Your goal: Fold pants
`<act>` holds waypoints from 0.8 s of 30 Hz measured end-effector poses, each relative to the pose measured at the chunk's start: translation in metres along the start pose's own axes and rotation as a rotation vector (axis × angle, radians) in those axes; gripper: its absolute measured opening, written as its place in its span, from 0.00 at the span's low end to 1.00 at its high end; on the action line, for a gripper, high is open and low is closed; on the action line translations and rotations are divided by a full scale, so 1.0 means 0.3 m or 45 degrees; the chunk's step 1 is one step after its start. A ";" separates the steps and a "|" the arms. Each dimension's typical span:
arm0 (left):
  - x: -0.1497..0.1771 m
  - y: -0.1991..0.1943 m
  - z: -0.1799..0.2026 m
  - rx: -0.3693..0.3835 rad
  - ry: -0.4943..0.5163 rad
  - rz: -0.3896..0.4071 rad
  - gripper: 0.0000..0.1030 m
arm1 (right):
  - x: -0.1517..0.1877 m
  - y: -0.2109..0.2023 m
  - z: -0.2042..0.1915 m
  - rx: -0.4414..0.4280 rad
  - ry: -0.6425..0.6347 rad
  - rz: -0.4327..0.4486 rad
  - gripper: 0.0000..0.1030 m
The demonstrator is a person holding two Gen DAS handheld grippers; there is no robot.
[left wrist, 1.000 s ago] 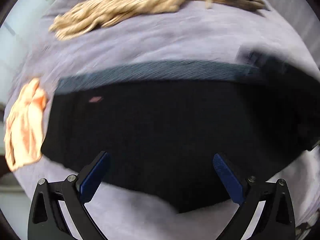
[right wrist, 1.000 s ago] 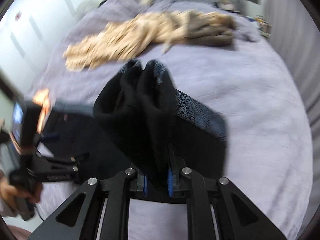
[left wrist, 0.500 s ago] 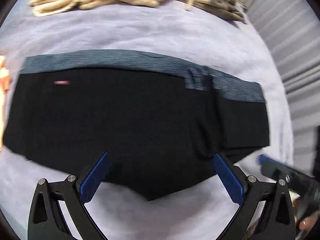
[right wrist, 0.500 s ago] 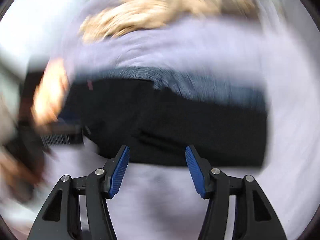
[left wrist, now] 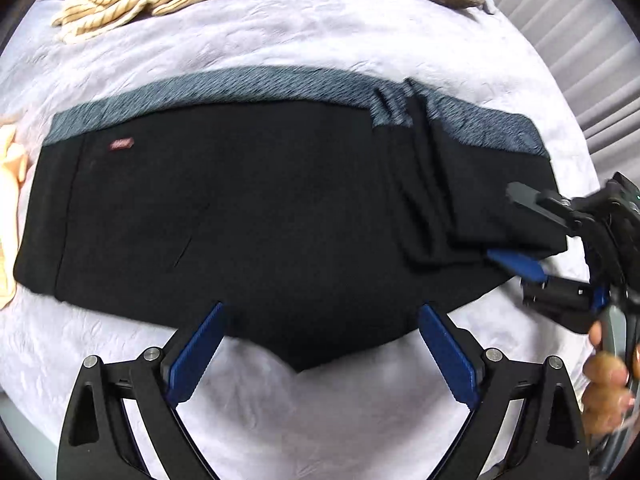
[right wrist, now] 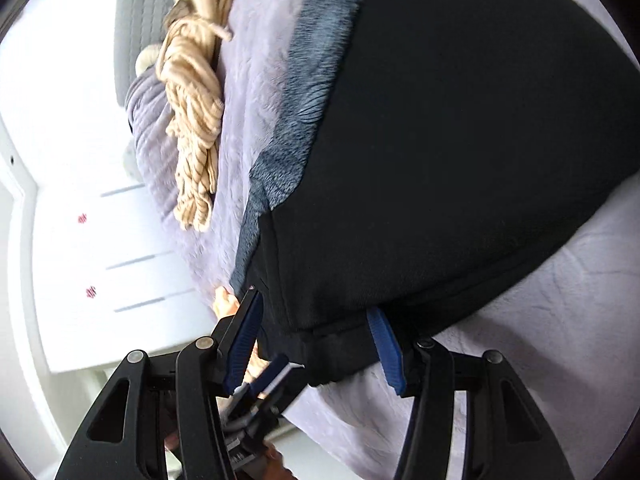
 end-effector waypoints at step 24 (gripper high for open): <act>-0.023 -0.039 0.030 -0.054 -0.012 0.029 0.94 | 0.076 0.087 -0.032 0.018 -0.055 -0.126 0.65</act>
Point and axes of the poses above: each gripper's, at about its wrist camera, not at the fingertips, and y roughly the way its jaws point, z to its right, x to its underside, the point moved 3 cm from there along y, roughly the way its jaws point, and after that the axes turned 6 degrees about -y, right-handed, at the moved point
